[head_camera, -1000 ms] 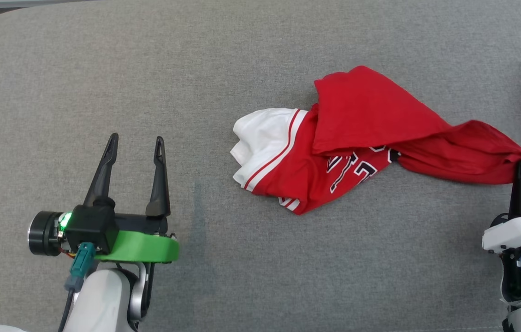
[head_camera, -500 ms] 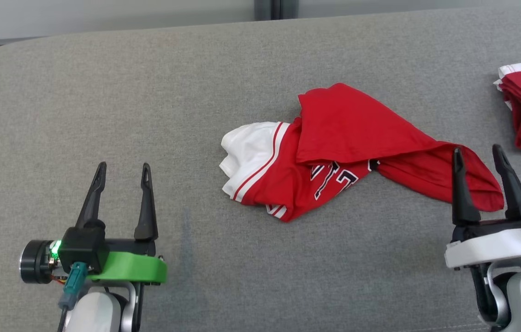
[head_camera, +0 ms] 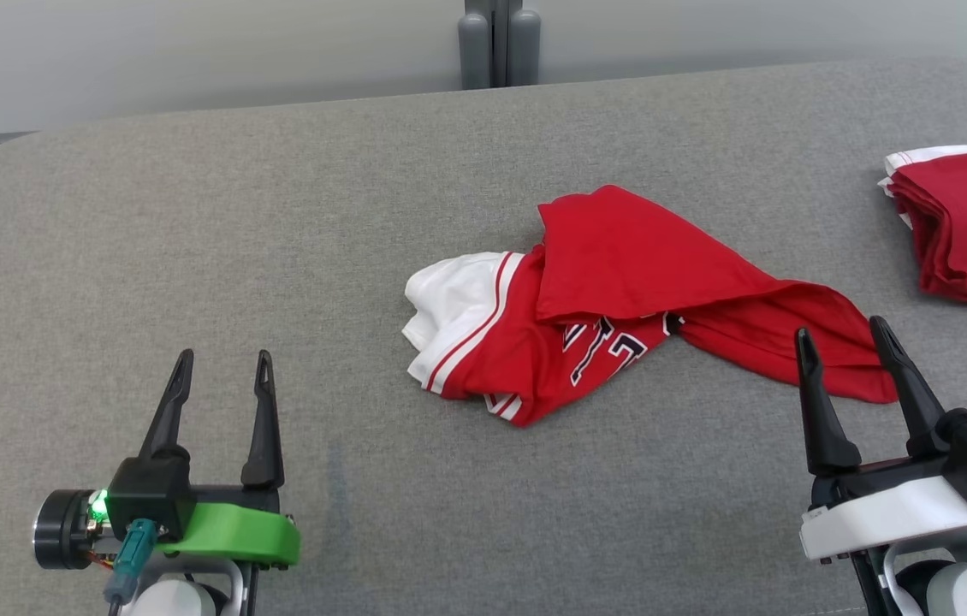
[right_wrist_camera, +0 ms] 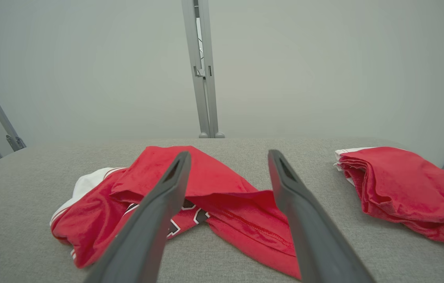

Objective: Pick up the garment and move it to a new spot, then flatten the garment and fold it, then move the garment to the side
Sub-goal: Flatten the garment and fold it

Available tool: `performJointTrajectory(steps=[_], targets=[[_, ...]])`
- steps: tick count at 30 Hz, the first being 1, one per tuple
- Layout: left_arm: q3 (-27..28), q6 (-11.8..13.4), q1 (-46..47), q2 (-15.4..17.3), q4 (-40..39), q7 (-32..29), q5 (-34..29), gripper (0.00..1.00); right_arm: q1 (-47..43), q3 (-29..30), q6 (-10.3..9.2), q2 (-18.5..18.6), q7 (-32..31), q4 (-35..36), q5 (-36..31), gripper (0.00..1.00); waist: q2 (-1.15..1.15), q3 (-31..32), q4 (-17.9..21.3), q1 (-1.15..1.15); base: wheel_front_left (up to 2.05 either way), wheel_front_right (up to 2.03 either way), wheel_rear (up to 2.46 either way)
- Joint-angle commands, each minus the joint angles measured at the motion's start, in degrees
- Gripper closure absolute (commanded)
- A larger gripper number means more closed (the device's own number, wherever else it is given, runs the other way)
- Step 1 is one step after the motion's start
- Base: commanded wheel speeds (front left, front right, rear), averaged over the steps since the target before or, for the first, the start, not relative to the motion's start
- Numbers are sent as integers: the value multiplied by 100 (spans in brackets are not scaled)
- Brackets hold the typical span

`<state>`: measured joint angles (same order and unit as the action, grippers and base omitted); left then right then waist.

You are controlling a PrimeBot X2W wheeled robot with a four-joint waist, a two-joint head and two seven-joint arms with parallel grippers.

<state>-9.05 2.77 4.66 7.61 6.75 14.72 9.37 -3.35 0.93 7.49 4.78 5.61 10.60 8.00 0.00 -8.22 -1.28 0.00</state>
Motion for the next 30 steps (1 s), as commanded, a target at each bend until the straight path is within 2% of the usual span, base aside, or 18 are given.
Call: performJointTrajectory(steps=[1, 11, 16, 17, 24, 30], targets=[[21, 32, -63, 45, -15, 2, 1, 0, -66, 2, -1, -2, -25, 36, 41, 0, 0, 12, 4, 0, 0, 0, 0], [-1, 76, -10, 88, -61, -5, 43, 0, -16, -47, -1, 22, -94, 22, 52, 0, 0, -4, 38, 0, 0, 0, 0], [-66, 78, 174, 70, -123, -15, 27, 0, 208, -289, -1, 211, -197, -176, 92, 0, 0, -174, -36, 0, 0, 0, 0], [-106, 97, 339, 23, -185, -4, 11, 0, 587, -812, -1, 535, -402, -615, 150, 0, 0, -432, -111, 0, 0, 0, 0], [-184, 91, 697, -47, -211, 26, -34, 0, 1780, -2031, -3, 921, -631, -1551, 267, 0, 0, -1005, -218, 0, 0, 0, 0], [-201, 95, 912, -66, -191, 49, -69, 0, 2776, -2764, -3, 1140, -614, -2232, 173, 0, 0, -1296, -260, 0, 0, 0, 0]])
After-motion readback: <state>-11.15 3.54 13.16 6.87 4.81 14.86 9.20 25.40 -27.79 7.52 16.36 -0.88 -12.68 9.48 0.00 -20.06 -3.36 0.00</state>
